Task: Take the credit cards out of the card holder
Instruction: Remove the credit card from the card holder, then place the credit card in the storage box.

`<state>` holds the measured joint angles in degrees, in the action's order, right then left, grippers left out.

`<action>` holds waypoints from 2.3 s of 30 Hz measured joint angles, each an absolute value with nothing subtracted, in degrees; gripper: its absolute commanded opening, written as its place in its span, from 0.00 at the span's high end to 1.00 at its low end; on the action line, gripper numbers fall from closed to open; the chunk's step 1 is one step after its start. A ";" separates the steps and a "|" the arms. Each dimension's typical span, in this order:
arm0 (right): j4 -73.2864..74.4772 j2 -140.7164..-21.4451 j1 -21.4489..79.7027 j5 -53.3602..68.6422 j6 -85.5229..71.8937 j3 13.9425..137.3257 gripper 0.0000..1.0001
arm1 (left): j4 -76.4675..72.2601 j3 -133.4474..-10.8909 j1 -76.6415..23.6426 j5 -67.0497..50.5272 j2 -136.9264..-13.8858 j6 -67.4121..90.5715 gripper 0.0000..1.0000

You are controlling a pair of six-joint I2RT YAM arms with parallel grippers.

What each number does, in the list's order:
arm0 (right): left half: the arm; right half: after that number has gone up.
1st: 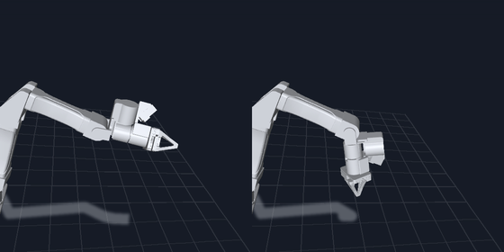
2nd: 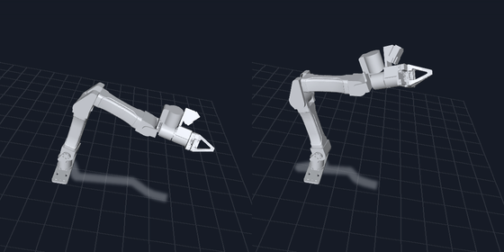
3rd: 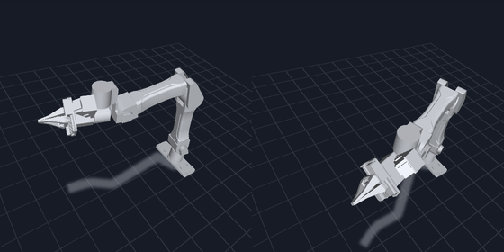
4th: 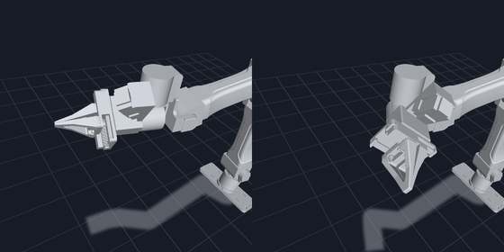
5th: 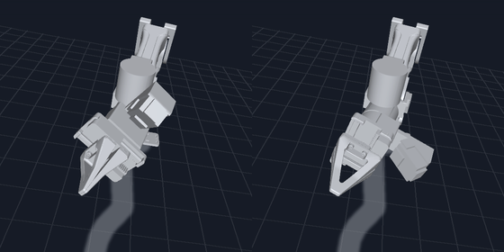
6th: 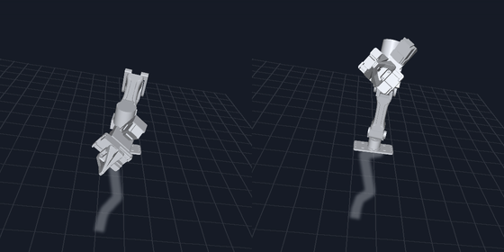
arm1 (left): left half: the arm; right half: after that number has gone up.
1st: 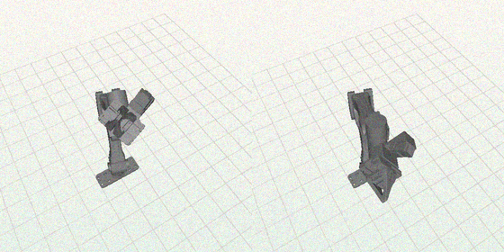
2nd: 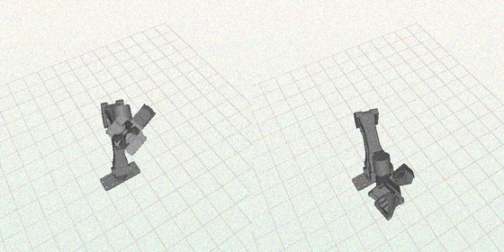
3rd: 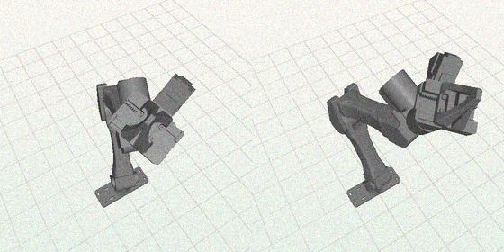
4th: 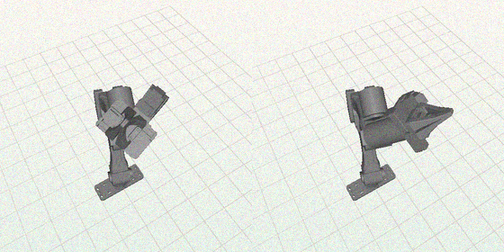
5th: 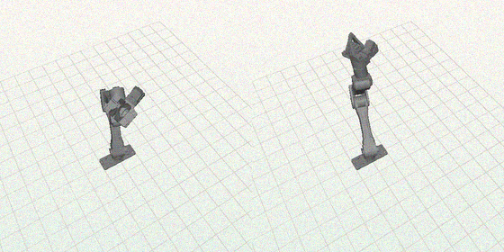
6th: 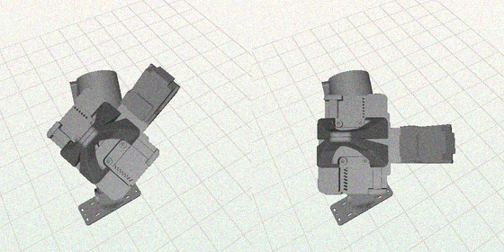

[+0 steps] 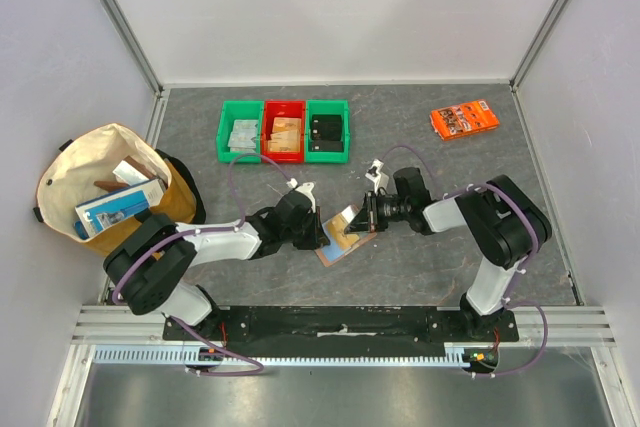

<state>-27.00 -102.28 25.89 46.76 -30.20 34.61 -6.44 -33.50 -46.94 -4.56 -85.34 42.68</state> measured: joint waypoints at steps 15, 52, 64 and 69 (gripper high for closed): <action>-17.65 -92.38 20.03 43.55 -26.72 34.68 1.00 | -6.83 -33.34 -46.83 -5.17 -85.32 42.59 0.89; -0.56 -63.05 29.61 56.16 -4.73 42.48 0.96 | 15.42 -52.71 -42.87 -31.88 -58.15 -5.67 0.20; -0.34 -62.94 33.08 59.11 -1.63 43.42 0.93 | 19.18 -54.89 -42.87 -41.32 -63.18 -10.55 0.98; 0.05 -62.94 33.17 58.65 -1.30 43.42 0.63 | 20.08 -55.66 -42.83 -42.33 -64.14 -10.57 0.98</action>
